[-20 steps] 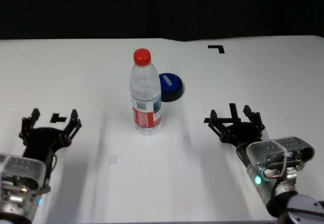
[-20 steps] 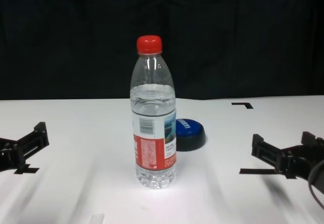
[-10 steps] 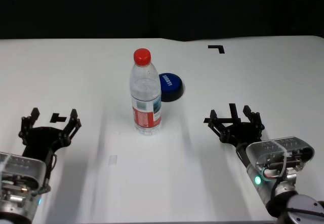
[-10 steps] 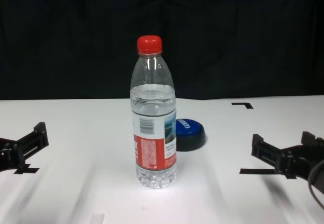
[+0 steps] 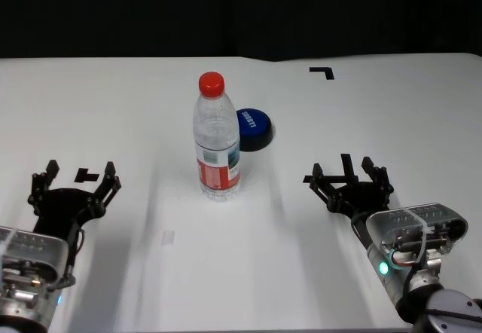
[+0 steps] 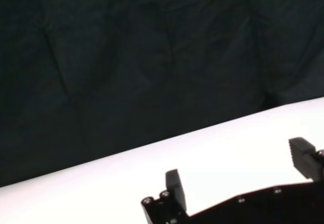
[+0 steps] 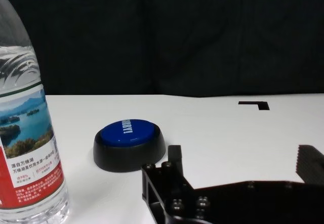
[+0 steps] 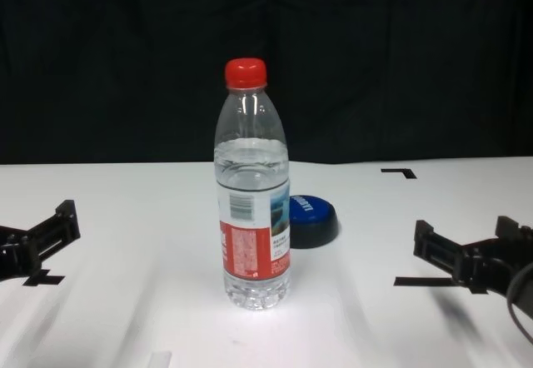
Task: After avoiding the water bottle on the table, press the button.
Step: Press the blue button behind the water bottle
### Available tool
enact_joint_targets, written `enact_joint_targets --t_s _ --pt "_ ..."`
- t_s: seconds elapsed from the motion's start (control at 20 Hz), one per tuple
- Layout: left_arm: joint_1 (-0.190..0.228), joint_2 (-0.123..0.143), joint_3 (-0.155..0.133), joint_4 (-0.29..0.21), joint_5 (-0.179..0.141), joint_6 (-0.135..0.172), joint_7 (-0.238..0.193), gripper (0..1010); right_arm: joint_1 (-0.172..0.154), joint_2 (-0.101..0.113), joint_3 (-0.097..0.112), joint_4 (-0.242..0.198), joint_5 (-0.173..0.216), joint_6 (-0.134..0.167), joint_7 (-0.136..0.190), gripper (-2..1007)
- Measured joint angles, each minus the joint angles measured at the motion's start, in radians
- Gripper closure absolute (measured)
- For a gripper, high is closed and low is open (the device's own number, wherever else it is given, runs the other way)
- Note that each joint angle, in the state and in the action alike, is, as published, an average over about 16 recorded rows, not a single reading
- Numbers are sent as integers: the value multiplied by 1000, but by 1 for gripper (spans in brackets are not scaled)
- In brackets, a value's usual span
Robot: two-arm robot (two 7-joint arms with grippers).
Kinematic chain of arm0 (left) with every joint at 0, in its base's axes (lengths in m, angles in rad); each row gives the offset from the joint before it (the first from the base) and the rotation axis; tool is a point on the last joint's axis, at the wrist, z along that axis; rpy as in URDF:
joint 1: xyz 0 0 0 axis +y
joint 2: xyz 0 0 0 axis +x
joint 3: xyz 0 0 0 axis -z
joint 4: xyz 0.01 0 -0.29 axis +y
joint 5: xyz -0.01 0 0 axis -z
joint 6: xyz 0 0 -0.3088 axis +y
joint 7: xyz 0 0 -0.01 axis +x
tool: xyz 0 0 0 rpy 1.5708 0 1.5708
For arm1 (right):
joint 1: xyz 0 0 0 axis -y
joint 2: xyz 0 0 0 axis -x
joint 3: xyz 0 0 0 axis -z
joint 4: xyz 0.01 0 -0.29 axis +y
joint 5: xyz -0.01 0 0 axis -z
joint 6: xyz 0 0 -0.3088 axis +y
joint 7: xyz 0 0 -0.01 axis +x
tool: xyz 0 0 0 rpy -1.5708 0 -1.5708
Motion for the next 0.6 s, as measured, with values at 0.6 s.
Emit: enact_joint_targets --t_s 0.6 --pt "0 0 0 0 -2 -1 0 7 15 -17 11 3 -30 -4 12 3"
